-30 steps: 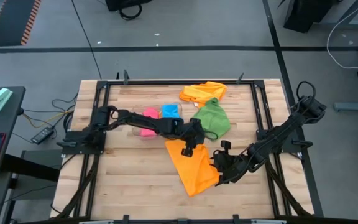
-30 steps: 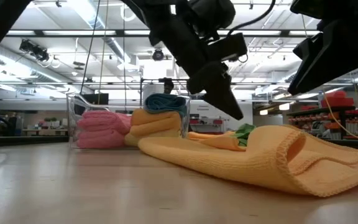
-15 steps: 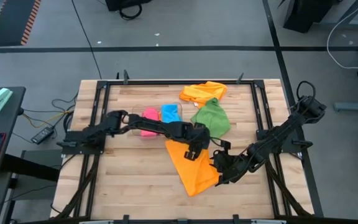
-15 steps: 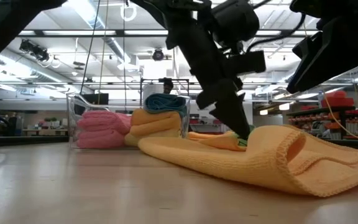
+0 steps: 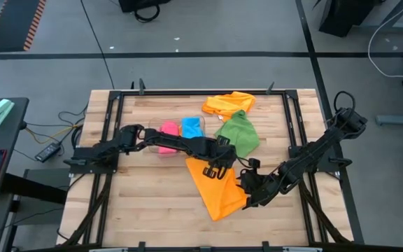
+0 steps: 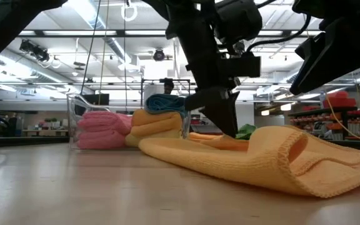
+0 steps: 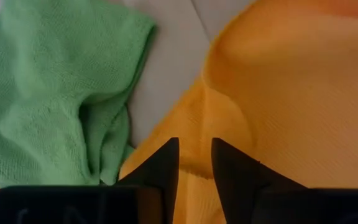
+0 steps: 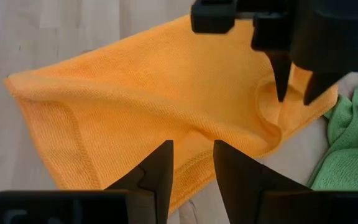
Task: Fold microfiber towels
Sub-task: Fold the bottom orange microfiber cloth
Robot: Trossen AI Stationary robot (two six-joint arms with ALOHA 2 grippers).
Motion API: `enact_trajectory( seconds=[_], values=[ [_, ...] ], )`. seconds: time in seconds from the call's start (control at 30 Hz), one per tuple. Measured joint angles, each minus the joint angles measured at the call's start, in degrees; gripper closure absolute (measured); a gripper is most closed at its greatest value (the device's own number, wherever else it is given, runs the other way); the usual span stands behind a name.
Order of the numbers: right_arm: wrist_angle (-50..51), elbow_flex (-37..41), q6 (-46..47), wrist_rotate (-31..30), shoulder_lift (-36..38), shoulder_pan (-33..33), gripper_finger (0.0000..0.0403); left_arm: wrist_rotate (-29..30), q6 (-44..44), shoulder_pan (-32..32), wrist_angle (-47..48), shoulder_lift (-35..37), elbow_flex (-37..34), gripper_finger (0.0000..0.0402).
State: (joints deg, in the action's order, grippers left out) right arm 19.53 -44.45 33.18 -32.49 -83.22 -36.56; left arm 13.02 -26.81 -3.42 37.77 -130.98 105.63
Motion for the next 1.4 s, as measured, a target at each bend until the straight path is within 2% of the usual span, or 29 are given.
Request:
enact_trajectory(
  seconds=[0.33,0.67,0.9,1.17,1.4],
  values=[
    [-0.2,0.0,0.0,0.0,0.0,0.0,0.028,-0.6,-6.9,0.0,6.0,0.0,1.3,0.0327],
    [-0.4,0.0,0.0,0.2,0.0,0.0,0.028,-0.6,-19.2,-1.6,5.8,0.0,1.3,0.0323],
    [-0.4,0.0,0.0,0.2,0.0,0.0,0.028,-0.6,-26.4,-2.3,7.3,0.0,1.3,0.0337],
    [-0.4,0.0,0.2,0.3,0.0,0.0,0.028,-0.6,-26.4,-2.3,10.8,0.0,1.3,0.0342],
    [-0.8,0.0,0.2,0.2,0.0,0.0,0.028,-0.6,-25.9,-2.2,11.3,0.0,1.3,0.0301]
  ],
)
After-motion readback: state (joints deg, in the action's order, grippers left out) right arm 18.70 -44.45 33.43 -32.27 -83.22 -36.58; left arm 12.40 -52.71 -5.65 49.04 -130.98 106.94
